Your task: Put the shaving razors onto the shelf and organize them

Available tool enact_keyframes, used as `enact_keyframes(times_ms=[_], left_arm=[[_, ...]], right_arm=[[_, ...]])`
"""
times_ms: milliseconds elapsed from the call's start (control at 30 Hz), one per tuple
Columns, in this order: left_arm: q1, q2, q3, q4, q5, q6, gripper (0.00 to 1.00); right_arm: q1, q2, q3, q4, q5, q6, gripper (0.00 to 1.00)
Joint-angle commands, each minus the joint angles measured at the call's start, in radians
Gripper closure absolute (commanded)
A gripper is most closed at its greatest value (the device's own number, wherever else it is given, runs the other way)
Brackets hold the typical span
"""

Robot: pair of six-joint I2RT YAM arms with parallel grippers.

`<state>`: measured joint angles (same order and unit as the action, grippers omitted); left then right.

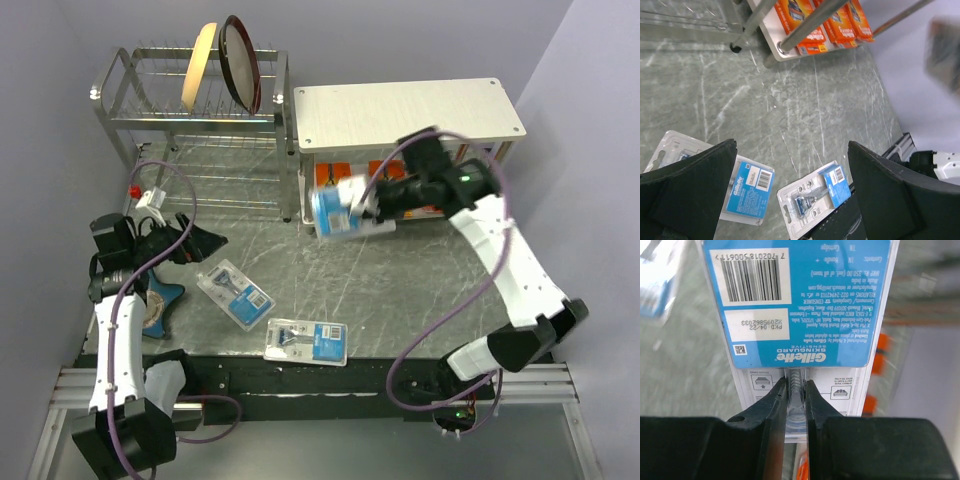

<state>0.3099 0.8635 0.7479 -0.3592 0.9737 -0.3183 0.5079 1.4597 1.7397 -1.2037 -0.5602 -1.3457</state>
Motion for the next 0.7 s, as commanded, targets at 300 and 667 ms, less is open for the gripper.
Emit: enact_keyframes(times_ms=[300,667], left_arm=[[-0.101,0.138,0.088,0.126,0.028,-0.050,0.01],[-0.101,0.095,0.002,0.167,0.030,-0.084,0.01]], right_arm=[[-0.319,0.098,0.532,0.528,0.443,1.100,1.00],[-0.491,0.244,0.722,0.383,0.563,1.229,1.00]])
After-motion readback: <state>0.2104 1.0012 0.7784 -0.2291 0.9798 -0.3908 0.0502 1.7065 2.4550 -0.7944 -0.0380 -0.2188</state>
